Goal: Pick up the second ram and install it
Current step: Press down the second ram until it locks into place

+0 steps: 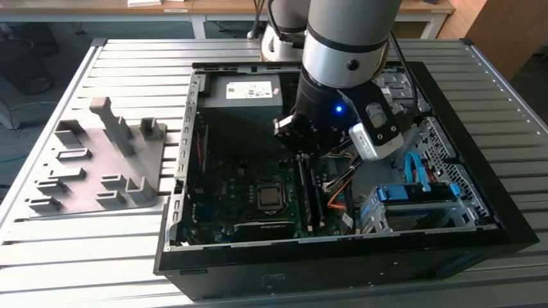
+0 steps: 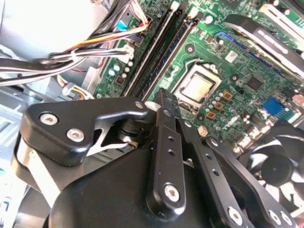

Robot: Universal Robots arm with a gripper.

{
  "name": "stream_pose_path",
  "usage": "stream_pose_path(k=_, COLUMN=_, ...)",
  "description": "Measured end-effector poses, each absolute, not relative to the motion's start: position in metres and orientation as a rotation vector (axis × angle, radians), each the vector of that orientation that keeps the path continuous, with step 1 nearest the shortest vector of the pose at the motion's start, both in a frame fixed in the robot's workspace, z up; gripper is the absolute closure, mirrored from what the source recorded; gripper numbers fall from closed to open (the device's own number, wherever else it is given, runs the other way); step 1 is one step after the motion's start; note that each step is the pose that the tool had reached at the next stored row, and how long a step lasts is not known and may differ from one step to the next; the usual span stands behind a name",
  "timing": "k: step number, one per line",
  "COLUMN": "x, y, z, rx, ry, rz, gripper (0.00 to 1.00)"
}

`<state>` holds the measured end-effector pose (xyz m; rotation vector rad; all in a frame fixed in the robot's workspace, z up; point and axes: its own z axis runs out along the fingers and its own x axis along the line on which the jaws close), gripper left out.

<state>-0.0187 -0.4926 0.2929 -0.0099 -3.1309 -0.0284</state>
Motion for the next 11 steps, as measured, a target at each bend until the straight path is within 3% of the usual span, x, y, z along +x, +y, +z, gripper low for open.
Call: stream_pose_path(k=11, x=-0.0187, y=-0.4926, z=0.2934, rx=-0.010, ry=-3.131, rz=-0.029, gripper=0.90)
